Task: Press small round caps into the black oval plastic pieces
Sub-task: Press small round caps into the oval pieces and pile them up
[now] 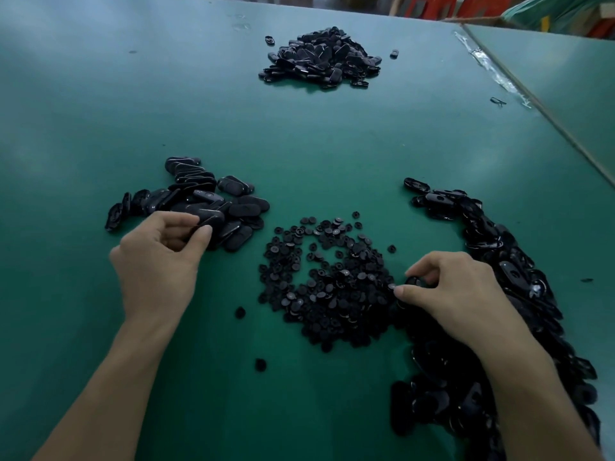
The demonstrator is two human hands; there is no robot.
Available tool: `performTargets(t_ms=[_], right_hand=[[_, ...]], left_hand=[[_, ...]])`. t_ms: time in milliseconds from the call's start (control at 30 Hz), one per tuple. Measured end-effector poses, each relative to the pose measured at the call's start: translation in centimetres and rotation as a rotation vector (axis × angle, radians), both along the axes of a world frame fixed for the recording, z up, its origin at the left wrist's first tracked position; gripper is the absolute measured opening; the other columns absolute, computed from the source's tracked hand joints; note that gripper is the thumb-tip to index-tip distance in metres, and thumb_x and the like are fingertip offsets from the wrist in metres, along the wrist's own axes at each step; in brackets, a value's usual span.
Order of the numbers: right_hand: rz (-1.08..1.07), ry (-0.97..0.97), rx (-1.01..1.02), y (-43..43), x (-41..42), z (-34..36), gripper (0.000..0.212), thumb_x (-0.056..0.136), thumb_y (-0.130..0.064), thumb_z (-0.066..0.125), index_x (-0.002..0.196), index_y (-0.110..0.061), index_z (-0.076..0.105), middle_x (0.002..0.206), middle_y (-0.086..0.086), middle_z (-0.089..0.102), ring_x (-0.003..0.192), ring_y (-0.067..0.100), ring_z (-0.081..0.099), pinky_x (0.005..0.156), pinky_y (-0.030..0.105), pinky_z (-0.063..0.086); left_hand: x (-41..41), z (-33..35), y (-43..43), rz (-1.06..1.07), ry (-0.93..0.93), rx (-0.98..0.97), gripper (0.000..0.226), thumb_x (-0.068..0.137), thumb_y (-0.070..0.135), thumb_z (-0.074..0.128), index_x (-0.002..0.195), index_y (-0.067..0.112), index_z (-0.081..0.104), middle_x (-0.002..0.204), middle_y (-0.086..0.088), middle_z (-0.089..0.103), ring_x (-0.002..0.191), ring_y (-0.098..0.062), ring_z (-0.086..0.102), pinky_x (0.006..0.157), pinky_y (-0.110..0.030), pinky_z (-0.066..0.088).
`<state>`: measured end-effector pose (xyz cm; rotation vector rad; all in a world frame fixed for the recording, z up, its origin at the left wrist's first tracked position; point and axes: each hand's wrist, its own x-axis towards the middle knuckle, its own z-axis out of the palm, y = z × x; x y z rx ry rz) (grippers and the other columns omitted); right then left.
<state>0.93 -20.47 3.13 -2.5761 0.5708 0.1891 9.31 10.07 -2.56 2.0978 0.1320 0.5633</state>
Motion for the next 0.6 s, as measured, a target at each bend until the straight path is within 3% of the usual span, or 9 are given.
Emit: performTargets(t_ms=[67,133,267,367,433,500,600], right_hand=[[-0.006,-0.046,0.067,-0.2,0.0,0.1,0.019,0.077,-0.032,0.086,0.083,-0.028,0.068,0.078,-0.009,0.061,0.069,0.002,0.057,0.057,0.011,0.039],[-0.007,-0.104,0.146,-0.5,0.1,0.2,0.018,0.076,-0.027,0.086,0.078,-0.027,0.068,0.07,-0.005,0.065,0.06,0.002,0.059,0.05,0.008,0.039],[0.007,-0.212,0.332,-0.4,0.3,0.7,0.016,0.075,-0.029,0.086,0.08,-0.026,0.071,0.07,-0.004,0.07,0.061,0.003,0.063,0.063,0.022,0.049],[0.071,-0.287,0.5,1.2,0.4,1.0,0.017,0.072,-0.036,0.085,0.082,-0.028,0.073,0.072,-0.005,0.073,0.064,0.01,0.069,0.066,0.028,0.057],[0.118,-0.317,0.587,2.6,0.5,1.0,0.025,0.068,-0.049,0.08,0.084,-0.033,0.071,0.068,-0.002,0.071,0.057,0.009,0.065,0.058,0.023,0.055],[0.146,-0.333,0.642,4.0,0.6,0.7,0.03,0.066,-0.056,0.075,0.083,-0.033,0.07,0.058,-0.002,0.065,0.048,0.007,0.058,0.048,0.019,0.046],[0.201,-0.363,0.736,5.7,0.6,0.1,0.018,0.073,-0.04,0.082,0.082,-0.029,0.071,0.056,-0.003,0.064,0.05,0.009,0.062,0.051,0.021,0.049]], left_hand=[[0.2,-0.1,0.2,0.02,0.012,0.036,0.016,0.082,0.021,0.081,0.091,0.027,0.068,0.073,0.02,0.061,0.062,0.011,0.057,0.062,0.003,0.039],[0.4,-0.3,0.4,0.054,0.019,0.098,0.015,0.082,0.022,0.08,0.094,0.024,0.07,0.075,0.009,0.063,0.058,0.0,0.058,0.063,0.004,0.036],[0.6,-0.3,0.4,0.096,0.001,0.123,0.026,0.084,0.016,0.078,0.108,0.017,0.071,0.105,-0.002,0.052,0.055,-0.008,0.049,0.068,0.006,0.033],[-0.2,0.3,-0.5,0.065,-0.091,0.092,0.018,0.087,0.017,0.075,0.105,0.018,0.069,0.096,-0.001,0.053,0.059,-0.005,0.047,0.066,0.0,0.036],[-1.1,1.1,-1.8,-0.05,-0.141,0.004,0.009,0.09,0.022,0.073,0.096,0.022,0.067,0.075,0.006,0.06,0.056,-0.001,0.052,0.057,-0.004,0.04],[-2.3,2.1,-3.3,-0.233,-0.086,-0.119,0.006,0.09,0.031,0.07,0.087,0.027,0.067,0.067,0.009,0.066,0.05,-0.003,0.058,0.048,-0.008,0.042],[-4.0,2.9,-5.1,-0.505,0.137,-0.318,0.02,0.087,0.047,0.068,0.083,0.027,0.071,0.066,0.003,0.071,0.037,-0.01,0.056,0.036,-0.016,0.041]])
